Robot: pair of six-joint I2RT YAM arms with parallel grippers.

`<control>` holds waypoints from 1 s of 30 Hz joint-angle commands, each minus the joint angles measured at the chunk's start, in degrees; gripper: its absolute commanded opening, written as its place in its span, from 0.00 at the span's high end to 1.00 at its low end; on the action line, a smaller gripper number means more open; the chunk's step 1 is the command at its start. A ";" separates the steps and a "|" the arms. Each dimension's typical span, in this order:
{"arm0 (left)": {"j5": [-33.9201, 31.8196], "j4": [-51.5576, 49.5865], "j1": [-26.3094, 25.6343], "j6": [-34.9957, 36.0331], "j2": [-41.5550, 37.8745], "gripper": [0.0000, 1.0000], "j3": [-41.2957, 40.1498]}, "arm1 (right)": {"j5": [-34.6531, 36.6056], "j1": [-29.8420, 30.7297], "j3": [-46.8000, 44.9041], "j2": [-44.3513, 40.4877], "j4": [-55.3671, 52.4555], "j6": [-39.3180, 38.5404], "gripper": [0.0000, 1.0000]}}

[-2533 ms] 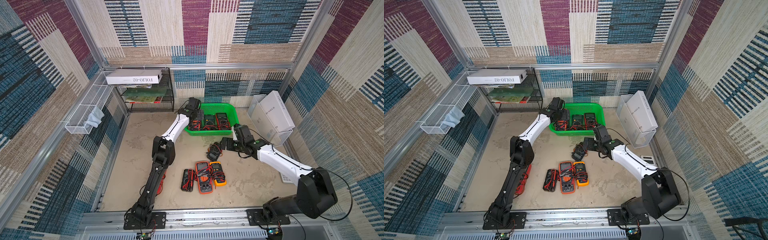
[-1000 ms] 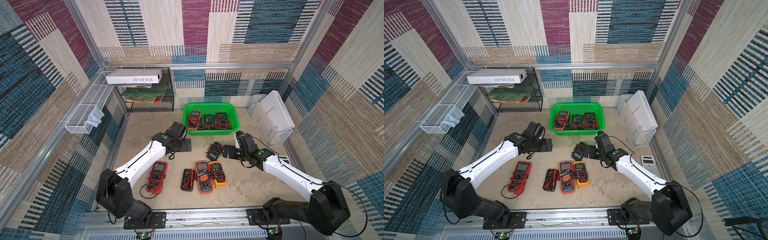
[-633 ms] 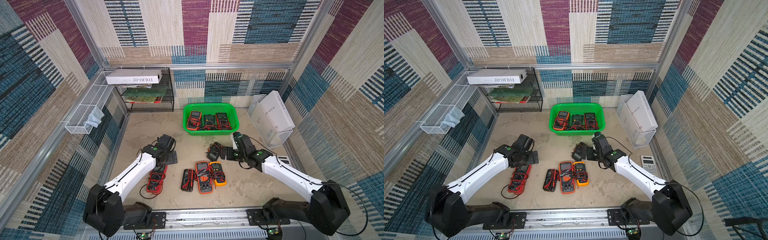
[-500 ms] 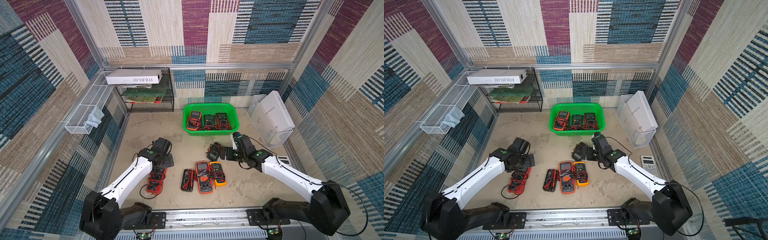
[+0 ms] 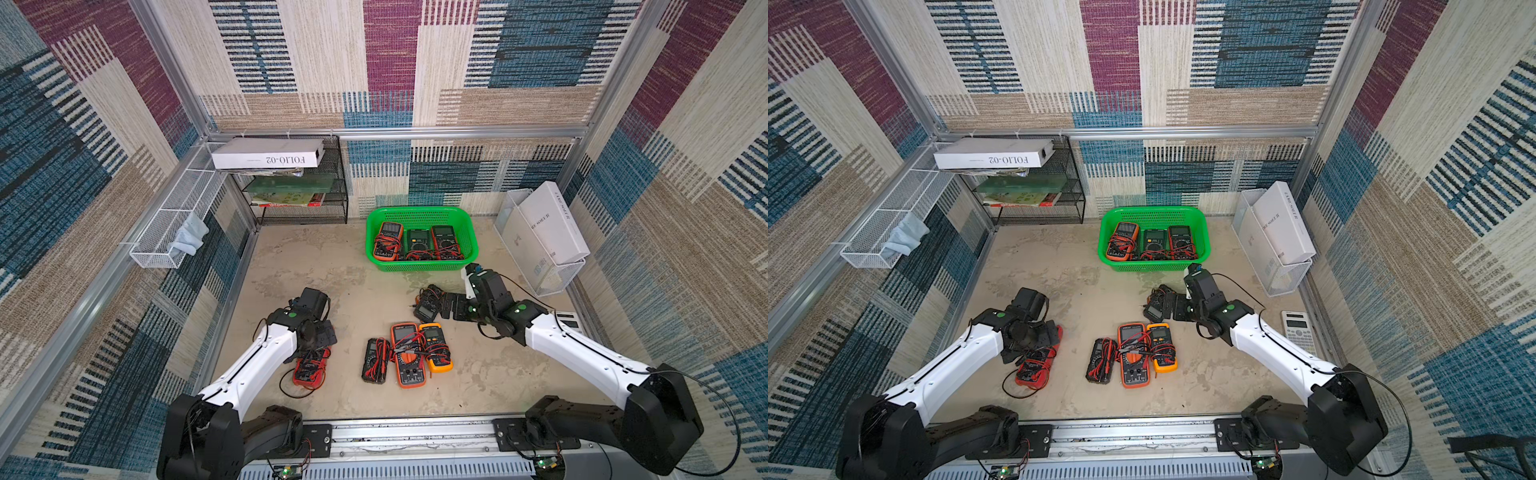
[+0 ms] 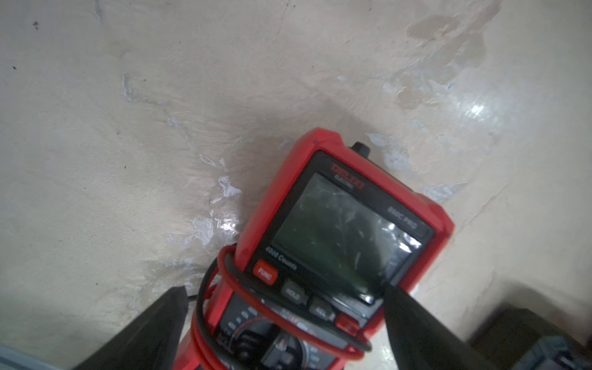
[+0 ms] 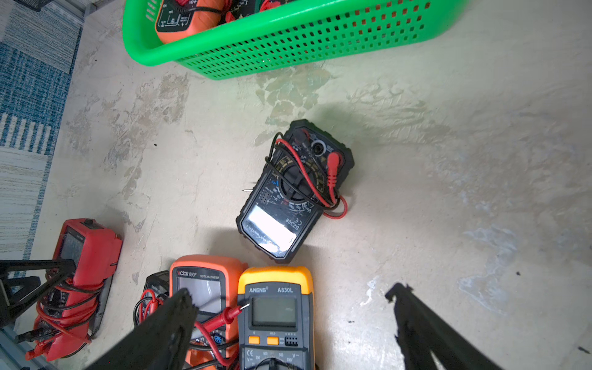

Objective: Put the multimeter into the basket
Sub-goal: Pick up the multimeter from the center of the board.

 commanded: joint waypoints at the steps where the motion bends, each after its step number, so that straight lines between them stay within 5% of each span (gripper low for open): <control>1: 2.90 2.07 0.56 1.02 -0.09 0.00 -1.25 | 0.12 0.14 -0.31 -0.58 0.59 0.04 0.01; 11: 13.34 5.38 0.55 2.44 -3.42 0.00 -4.32 | 0.12 0.19 -0.50 -1.29 0.58 0.31 0.00; 30: 11.61 1.60 0.55 3.38 -0.36 0.00 -1.32 | 0.47 0.89 0.00 -1.77 0.79 0.70 0.00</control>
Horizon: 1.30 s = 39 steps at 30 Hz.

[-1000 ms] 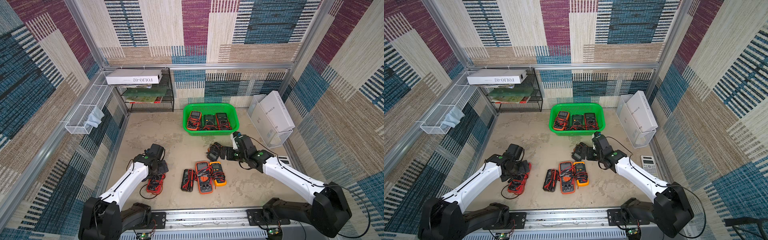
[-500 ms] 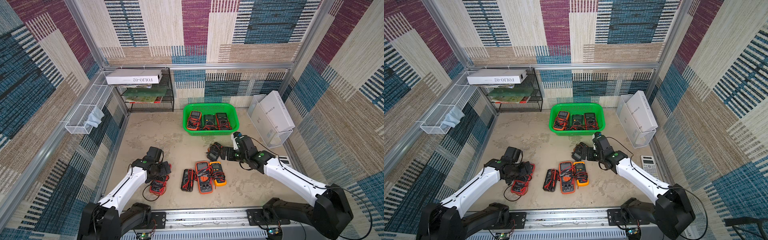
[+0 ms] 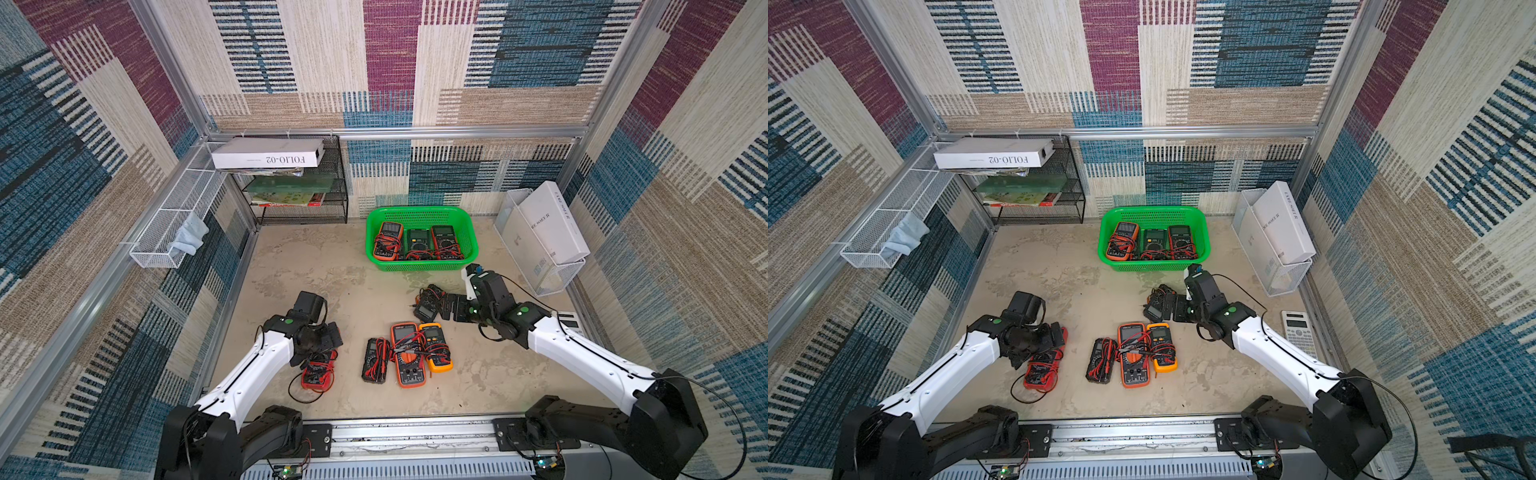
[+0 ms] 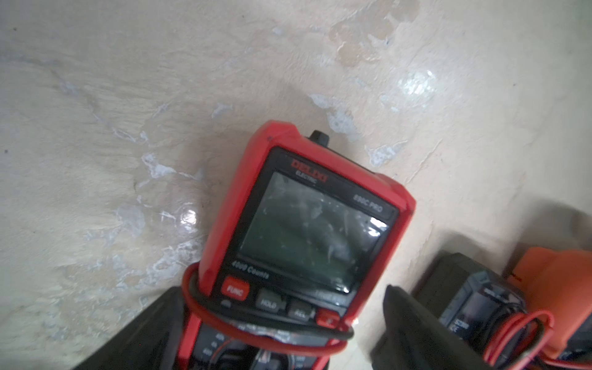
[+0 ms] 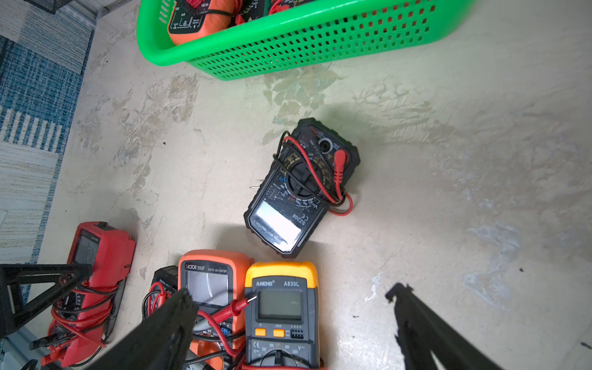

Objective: Put the multimeter into the basket
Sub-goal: Pick up the multimeter from the center of the board.

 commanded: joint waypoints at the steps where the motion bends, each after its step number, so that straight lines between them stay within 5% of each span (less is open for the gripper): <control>1: 0.37 -1.10 -0.02 1.07 2.31 0.00 0.67 | 0.43 0.08 0.45 -0.27 0.78 0.31 0.01; 24: -1.18 3.22 -1.17 -1.55 12.94 0.06 -0.98 | 0.19 -0.19 0.56 -0.08 1.22 -0.52 0.00; 29: 0.30 4.18 -1.27 -1.45 14.30 0.27 -0.81 | -0.02 -0.19 0.67 -0.17 1.22 -0.49 0.00; 39: 4.37 4.64 -1.70 -0.77 12.21 0.91 0.78 | -0.63 -0.19 2.02 2.10 1.99 -0.78 0.01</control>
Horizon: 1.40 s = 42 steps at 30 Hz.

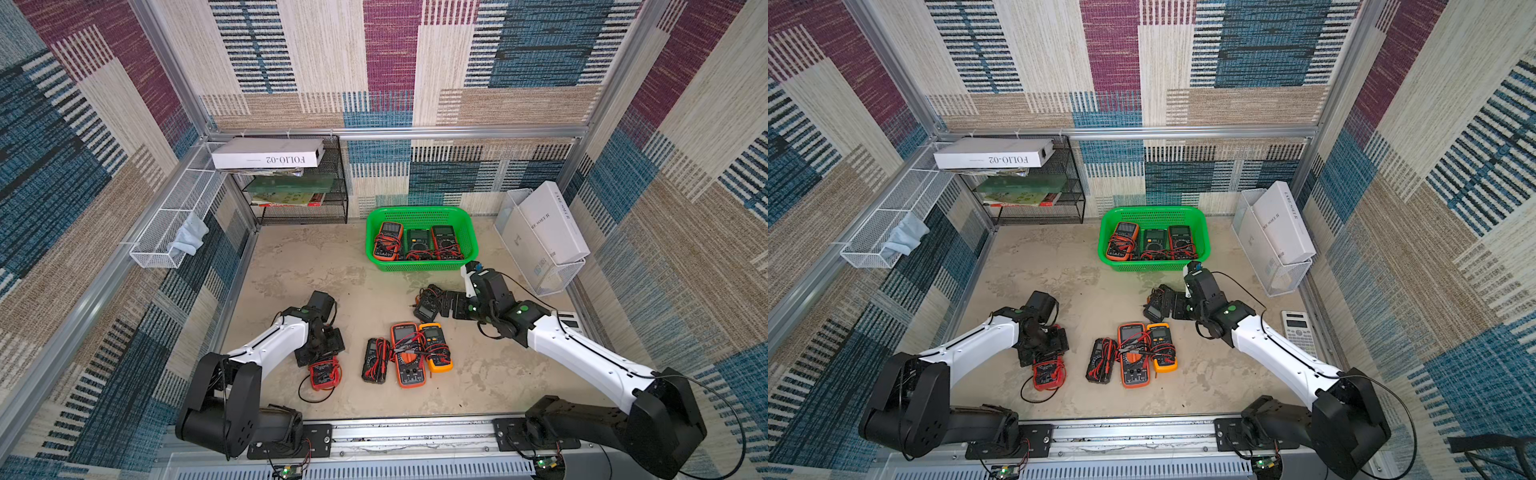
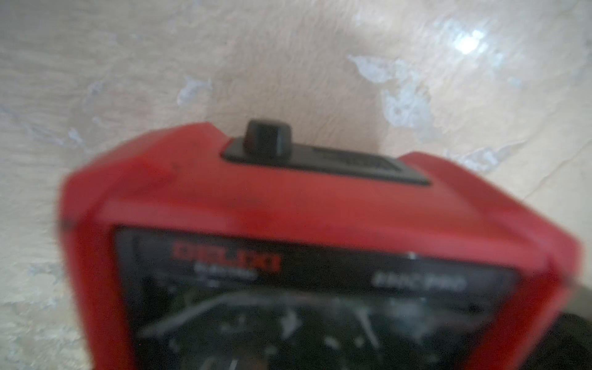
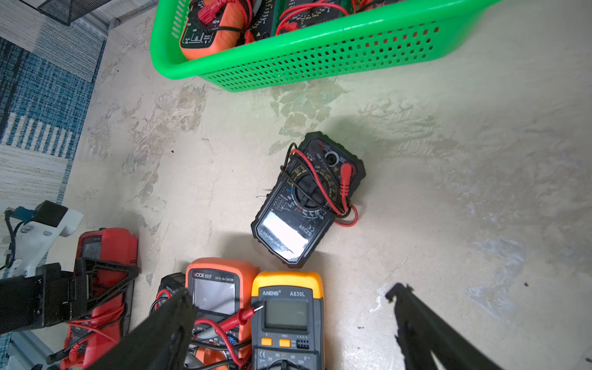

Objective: Put the multimeter into the basket
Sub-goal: Pick up the multimeter from the center of the board, then place the multimeter in the basket.

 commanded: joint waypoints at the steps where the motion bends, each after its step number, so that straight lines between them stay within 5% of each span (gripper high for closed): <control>1: 4.90 0.26 -0.34 -0.07 -0.61 0.98 1.44 | -0.55 0.01 1.36 1.62 0.58 -0.72 0.00; 13: 5.66 -5.74 -2.13 2.31 -6.34 1.00 14.91 | 0.85 -0.75 4.84 4.80 -0.51 -1.59 0.01; 20: 4.97 -6.01 -5.04 3.99 -2.33 1.00 28.59 | -0.18 -4.52 6.41 5.00 -1.12 -2.33 0.01; 30: 5.07 -2.59 -11.52 6.95 16.64 1.00 54.16 | -1.89 -10.19 7.36 5.51 -1.04 -2.60 0.01; 42: 4.44 -3.13 -15.77 11.95 49.44 1.00 96.52 | -3.10 -14.33 7.21 8.39 -0.56 -3.44 0.01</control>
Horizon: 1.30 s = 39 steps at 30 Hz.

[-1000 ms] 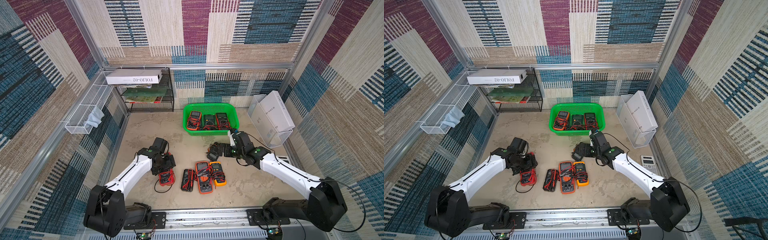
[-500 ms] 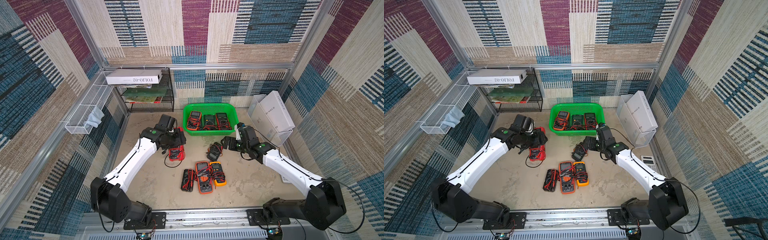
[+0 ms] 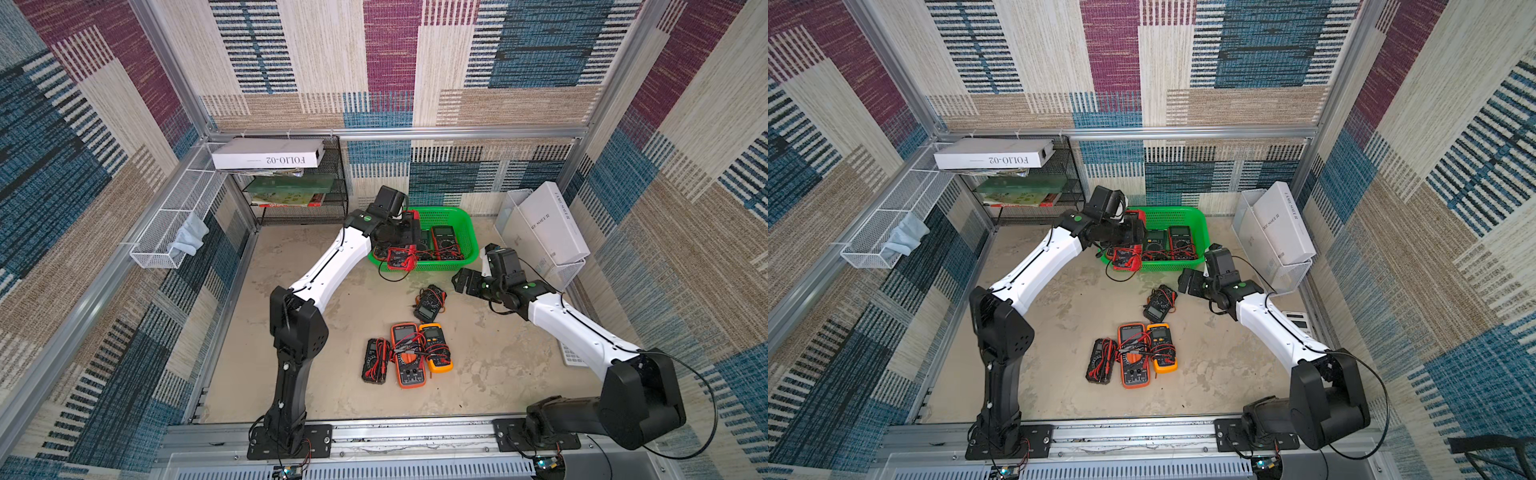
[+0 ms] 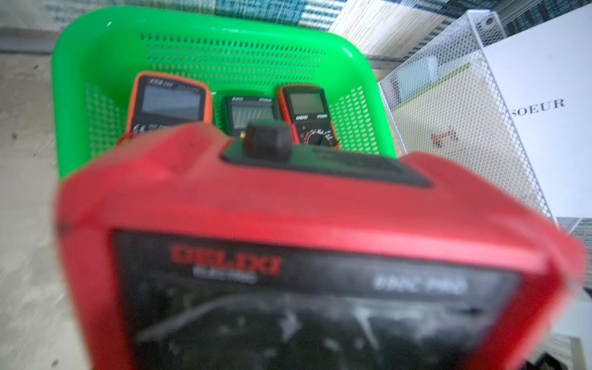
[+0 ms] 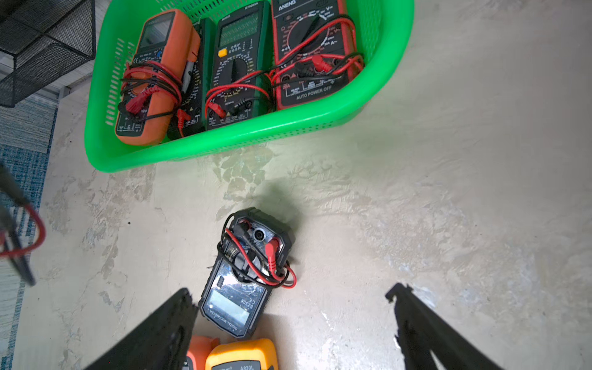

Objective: Put the multimeter into the basket
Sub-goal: Place the multimeter in the basket.

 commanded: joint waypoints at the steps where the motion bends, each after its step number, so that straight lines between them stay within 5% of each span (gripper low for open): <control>1: -0.14 1.68 -0.32 2.06 7.29 1.00 11.66 | -0.44 -0.62 -0.02 0.59 0.28 -0.77 0.00; 6: -0.72 3.74 -0.65 2.09 18.60 1.00 26.09 | -0.47 -1.20 -0.62 0.82 -0.23 -1.08 0.00; 14: -3.53 14.01 -0.70 2.08 23.59 1.00 24.04 | -0.18 -1.64 -2.14 0.51 -0.81 -1.61 0.00; 27: -7.61 12.81 -0.68 2.85 29.82 0.99 24.59 | -0.55 -1.77 -3.41 0.56 -0.39 -1.52 0.00; 32: -9.30 11.44 -0.68 2.87 31.02 0.70 24.54 | -0.81 -1.75 -3.48 0.52 -0.42 -1.47 0.00; 39: -10.93 9.09 -0.54 1.64 31.96 0.06 24.40 | -0.73 -1.73 -3.52 -0.09 -0.85 -1.61 0.00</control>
